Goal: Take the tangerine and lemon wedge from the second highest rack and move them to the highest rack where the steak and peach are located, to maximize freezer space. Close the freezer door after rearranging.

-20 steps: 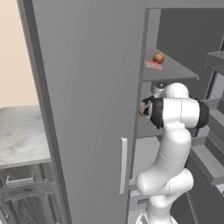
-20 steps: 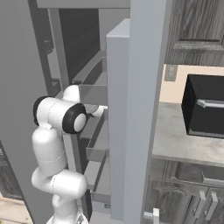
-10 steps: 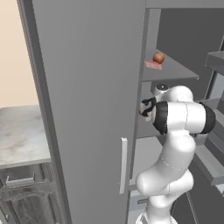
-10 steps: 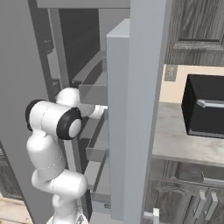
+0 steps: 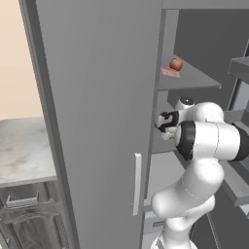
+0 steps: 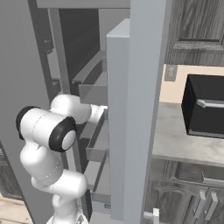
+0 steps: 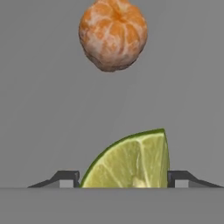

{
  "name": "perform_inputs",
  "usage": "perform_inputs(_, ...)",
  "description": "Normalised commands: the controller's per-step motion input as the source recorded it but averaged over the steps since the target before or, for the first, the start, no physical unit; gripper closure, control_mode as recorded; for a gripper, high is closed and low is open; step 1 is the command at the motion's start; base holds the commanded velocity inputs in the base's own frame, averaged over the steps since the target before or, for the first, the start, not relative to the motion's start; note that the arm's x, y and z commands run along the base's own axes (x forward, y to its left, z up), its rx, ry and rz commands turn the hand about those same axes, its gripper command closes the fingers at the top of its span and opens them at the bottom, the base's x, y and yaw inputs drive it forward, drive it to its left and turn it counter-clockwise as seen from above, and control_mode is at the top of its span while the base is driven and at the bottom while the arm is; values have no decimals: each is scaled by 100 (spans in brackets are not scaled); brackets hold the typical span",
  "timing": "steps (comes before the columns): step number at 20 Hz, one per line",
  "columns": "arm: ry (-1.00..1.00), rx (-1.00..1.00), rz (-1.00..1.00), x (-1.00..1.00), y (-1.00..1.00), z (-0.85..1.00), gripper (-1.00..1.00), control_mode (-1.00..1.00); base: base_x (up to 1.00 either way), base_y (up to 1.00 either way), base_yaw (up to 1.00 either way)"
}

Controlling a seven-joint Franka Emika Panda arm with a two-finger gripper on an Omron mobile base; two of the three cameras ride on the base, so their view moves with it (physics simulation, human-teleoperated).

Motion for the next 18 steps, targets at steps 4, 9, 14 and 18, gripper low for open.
perform_inputs(4, 4, 0, 19, -2, 21, 12, 100, -100, 0, 0, 0)
perform_inputs(9, 12, 0, 19, -27, 30, 16, 100, -100, 0, 0, 0)
perform_inputs(14, 13, 0, 13, -46, 37, 43, 100, -100, 0, 0, 0)
perform_inputs(18, 7, 0, 6, -56, 21, 75, 100, -100, 0, 0, 0)
